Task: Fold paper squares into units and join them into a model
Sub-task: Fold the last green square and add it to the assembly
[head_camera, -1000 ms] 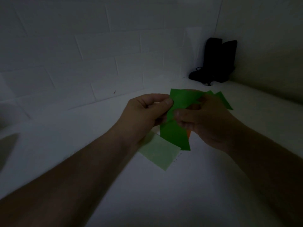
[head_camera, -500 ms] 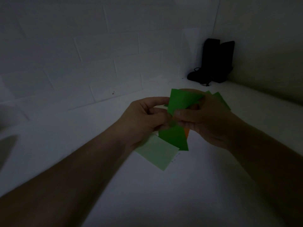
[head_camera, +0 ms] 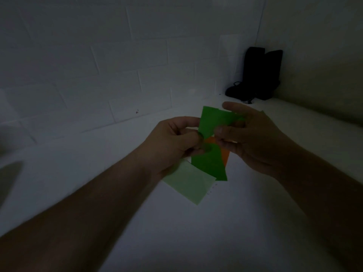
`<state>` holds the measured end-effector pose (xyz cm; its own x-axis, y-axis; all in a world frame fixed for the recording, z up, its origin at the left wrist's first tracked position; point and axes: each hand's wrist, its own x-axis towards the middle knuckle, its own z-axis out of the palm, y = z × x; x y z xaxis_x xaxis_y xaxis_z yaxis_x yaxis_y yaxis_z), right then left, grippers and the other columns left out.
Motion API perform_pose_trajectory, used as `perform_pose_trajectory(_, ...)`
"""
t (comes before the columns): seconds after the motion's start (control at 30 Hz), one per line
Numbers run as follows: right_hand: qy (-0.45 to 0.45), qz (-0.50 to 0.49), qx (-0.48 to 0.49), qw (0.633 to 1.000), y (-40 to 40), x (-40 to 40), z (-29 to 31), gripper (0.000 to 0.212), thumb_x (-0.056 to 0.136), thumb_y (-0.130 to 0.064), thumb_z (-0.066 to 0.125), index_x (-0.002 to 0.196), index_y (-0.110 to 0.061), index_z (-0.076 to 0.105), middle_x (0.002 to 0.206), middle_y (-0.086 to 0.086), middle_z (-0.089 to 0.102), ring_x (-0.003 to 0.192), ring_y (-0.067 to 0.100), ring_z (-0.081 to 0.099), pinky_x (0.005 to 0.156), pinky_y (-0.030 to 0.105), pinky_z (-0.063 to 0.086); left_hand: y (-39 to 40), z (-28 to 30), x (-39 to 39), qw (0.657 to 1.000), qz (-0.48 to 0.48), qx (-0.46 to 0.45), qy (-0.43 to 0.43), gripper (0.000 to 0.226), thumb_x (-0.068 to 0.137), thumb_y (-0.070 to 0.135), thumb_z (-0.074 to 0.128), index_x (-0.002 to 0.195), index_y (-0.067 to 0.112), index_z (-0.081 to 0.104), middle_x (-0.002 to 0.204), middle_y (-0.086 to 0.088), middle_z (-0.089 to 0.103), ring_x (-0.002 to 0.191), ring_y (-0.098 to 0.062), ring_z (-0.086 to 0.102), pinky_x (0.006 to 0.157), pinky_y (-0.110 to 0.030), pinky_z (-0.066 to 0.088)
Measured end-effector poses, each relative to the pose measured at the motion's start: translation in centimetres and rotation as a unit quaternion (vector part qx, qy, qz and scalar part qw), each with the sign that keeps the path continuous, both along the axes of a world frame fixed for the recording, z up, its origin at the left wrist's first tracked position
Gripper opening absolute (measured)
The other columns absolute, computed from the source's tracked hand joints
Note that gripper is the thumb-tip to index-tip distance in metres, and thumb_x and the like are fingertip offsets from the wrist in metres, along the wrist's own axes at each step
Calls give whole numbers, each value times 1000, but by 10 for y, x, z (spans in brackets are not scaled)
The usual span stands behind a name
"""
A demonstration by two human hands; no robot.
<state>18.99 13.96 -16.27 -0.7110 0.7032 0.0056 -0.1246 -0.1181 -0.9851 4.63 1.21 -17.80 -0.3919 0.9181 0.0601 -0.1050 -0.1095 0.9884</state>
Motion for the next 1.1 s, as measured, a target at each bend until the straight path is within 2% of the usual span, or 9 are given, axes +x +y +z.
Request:
perform_pose_trajectory(0.17, 7, -28, -9, 1000, 2, 1, 3, 71, 84, 11, 67, 145, -20, 48, 117, 20, 63, 93, 27, 73, 78, 33, 62, 2, -1, -3, 1000, 15, -10, 14, 34, 91, -11, 58, 113, 8, 75, 97, -15, 78, 81, -21, 75, 71, -24, 60)
perform_pose_trajectory(0.3, 22, -45, -14, 999, 7, 2, 5, 70, 86, 12, 66, 146, -19, 47, 110, 17, 63, 96, 30, 71, 78, 33, 62, 1, -1, -6, 999, 17, -12, 29, 28, 94, -6, 59, 116, 4, 74, 106, -17, 77, 91, -25, 75, 81, -28, 62)
perform_pose_trajectory(0.57, 29, -65, -10, 997, 14, 4, 7, 74, 85, 8, 68, 149, -19, 43, 118, 20, 61, 83, 22, 76, 75, 31, 62, 0, -1, -10, 998, 29, -18, 48, 25, 95, -5, 60, 115, 2, 74, 105, -15, 78, 91, -20, 75, 82, -27, 61)
perform_pose_trajectory(0.73, 33, -65, -15, 997, 16, 4, 5, 72, 88, 6, 67, 149, -21, 42, 123, 21, 60, 97, 27, 71, 75, 30, 61, 0, -1, -14, 998, 30, -25, 57, 26, 95, -5, 60, 116, 2, 73, 106, -16, 78, 96, -24, 75, 85, -29, 61)
perform_pose_trajectory(0.8, 38, -67, -18, 997, 18, 5, 6, 71, 87, 6, 67, 148, -21, 44, 118, 20, 63, 92, 24, 73, 74, 29, 61, -1, -1, -15, 997, 31, -30, 66, 26, 95, -4, 60, 116, 3, 74, 107, -15, 78, 96, -25, 75, 86, -29, 61)
perform_pose_trajectory(0.9, 49, -70, -18, 996, 19, 5, 6, 71, 86, 7, 67, 148, -19, 46, 93, 11, 72, 79, 17, 76, 71, 29, 61, -1, 0, -15, 997, 38, -33, 63, 26, 94, -6, 60, 115, 2, 73, 108, -18, 77, 96, -25, 74, 81, -26, 61)
perform_pose_trajectory(0.97, 51, -75, -13, 996, 18, 5, 7, 71, 86, 8, 67, 149, -19, 44, 82, 6, 73, 75, 15, 76, 69, 28, 61, 0, 0, -15, 996, 33, -39, 68, 26, 94, -7, 60, 116, 1, 73, 109, -20, 76, 103, -32, 73, 85, -29, 62)
perform_pose_trajectory(1.03, 53, -79, -14, 995, 16, 6, 8, 72, 87, 7, 66, 149, -19, 43, 84, 7, 72, 72, 13, 75, 65, 26, 60, -1, -1, -15, 996, 17, -46, 73, 25, 94, -6, 61, 115, 0, 73, 109, -22, 76, 106, -38, 72, 90, -35, 61)
perform_pose_trajectory(1.1, 59, -82, -21, 995, 16, 7, 8, 72, 88, 6, 66, 150, -20, 42, 91, 11, 71, 70, 13, 75, 64, 26, 60, -3, -2, -16, 994, 14, -51, 98, 21, 94, -4, 63, 112, 1, 74, 103, -20, 77, 91, -29, 75, 83, -29, 62)
